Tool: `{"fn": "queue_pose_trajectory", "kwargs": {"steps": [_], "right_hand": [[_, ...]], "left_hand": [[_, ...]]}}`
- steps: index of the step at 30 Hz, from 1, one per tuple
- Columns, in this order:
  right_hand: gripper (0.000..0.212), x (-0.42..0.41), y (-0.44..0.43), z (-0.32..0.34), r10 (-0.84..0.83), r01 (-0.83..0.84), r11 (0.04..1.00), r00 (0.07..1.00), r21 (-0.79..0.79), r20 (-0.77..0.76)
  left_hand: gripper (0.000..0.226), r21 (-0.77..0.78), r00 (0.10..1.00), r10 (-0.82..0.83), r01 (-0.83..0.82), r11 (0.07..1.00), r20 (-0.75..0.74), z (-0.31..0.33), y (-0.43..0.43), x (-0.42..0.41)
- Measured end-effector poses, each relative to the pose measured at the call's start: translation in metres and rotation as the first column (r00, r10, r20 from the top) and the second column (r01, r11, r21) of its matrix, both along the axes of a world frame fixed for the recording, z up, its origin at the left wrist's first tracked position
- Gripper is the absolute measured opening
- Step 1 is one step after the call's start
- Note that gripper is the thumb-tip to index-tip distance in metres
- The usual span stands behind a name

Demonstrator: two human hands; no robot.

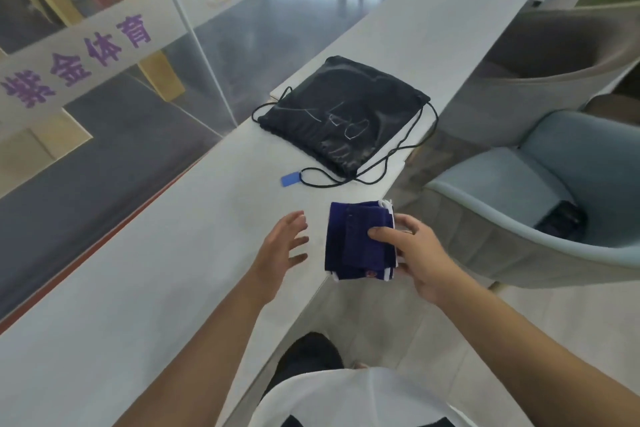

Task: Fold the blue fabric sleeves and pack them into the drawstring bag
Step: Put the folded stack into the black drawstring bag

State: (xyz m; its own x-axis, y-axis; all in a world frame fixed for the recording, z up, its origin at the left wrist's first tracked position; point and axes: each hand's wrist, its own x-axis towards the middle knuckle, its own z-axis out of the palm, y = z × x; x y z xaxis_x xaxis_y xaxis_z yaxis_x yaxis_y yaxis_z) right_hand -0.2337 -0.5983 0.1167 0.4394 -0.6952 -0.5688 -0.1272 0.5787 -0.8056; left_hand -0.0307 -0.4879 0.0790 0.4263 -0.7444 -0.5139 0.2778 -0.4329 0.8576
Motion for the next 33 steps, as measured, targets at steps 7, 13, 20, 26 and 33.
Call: {"fn": "queue_pose_trajectory", "kwargs": {"steps": [7, 13, 20, 26, 33], "right_hand": [[0.040, -0.005, -0.074, -0.006, -0.127, 0.128, 0.992, 0.990, 0.017, -0.057], [0.037, 0.006, -0.132, -0.005, -0.198, 0.203, 0.979, 0.976, 0.039, -0.091], [0.036, 0.018, -0.169, -0.016, -0.211, 0.220, 0.969, 0.973, 0.108, -0.094], [0.041, 0.028, -0.194, -0.026, -0.110, 0.126, 0.983, 0.987, 0.136, -0.115], [0.033, 0.021, -0.223, -0.032, -0.020, 0.030, 0.974, 0.999, 0.224, -0.045]], "left_hand": [[0.051, 0.264, 0.735, -0.295, 0.163, 0.951, 0.610, -0.052, -0.122, 0.091], [0.079, 0.616, 0.341, -0.644, 0.202, 0.762, 0.685, -0.077, -0.237, 0.159], [0.072, 0.897, 0.017, -0.910, 0.163, 0.411, 0.414, -0.090, -0.286, 0.219], [0.067, 0.927, 0.042, -0.930, 0.081, 0.366, 0.364, -0.089, -0.235, 0.198], [0.066, 0.914, 0.411, -0.844, 0.055, 0.402, 0.346, -0.078, -0.168, 0.074]]}}
